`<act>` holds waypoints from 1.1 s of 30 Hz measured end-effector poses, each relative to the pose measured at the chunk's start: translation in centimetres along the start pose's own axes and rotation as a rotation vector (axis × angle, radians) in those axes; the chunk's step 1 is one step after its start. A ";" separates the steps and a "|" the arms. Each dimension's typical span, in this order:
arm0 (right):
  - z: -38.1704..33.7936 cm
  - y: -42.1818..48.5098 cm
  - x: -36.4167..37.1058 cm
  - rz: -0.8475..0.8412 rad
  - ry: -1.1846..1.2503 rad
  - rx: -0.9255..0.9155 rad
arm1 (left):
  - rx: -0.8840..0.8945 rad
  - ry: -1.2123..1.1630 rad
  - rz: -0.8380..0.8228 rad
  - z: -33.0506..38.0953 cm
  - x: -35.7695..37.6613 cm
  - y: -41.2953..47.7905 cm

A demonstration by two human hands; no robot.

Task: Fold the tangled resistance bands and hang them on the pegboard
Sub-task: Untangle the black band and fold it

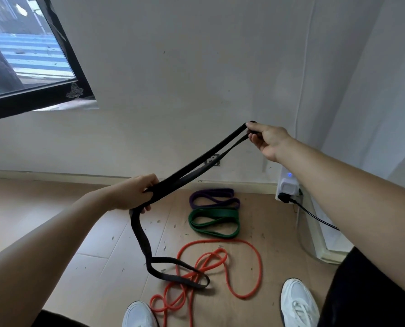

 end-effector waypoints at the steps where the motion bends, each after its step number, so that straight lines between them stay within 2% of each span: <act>1: -0.1 0.0 0.1 -0.025 0.011 0.000 | -0.003 -0.014 -0.005 0.0 0.1 -0.1; 5: -1.0 0.1 -0.2 -0.093 0.039 -0.028 | 0.001 -0.211 0.026 0.2 0.3 -0.1; 10: -1.5 0.7 -1.0 -0.076 0.104 -0.053 | 0.081 -0.420 0.080 0.8 -0.3 0.0; 14: -1.7 0.8 -1.8 -0.019 0.145 -0.064 | 0.187 -0.248 0.158 1.8 -1.3 -0.1; 17: -1.7 0.7 -2.1 0.005 0.167 -0.063 | 0.197 -0.330 0.205 2.3 -1.5 0.1; 20: -1.9 0.6 -2.5 0.050 0.143 -0.081 | 0.220 -0.288 0.179 3.2 -1.3 0.0; 23: -2.0 0.6 -2.8 0.129 -0.091 -0.128 | 0.236 -0.343 0.106 3.7 -0.4 0.0; 29: -1.3 -1.0 -0.3 0.291 -1.046 -0.332 | 0.220 -0.667 0.064 4.9 -0.1 0.2; 31: -0.5 -2.5 2.7 0.145 -1.137 -0.410 | 0.223 -0.720 0.043 5.8 0.2 0.5; 33: 1.9 -4.5 6.5 -0.238 -1.086 -0.312 | 0.235 -0.725 0.035 6.6 0.5 0.9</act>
Point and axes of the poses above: each hand's wrist, its own y-axis towards the middle knuckle, its own x-axis out of the palm, z = x × y, the point moved 8 cm from there along y, towards the middle knuckle, and after that the axes turned 13 degrees about x, right-handed, at the moved point
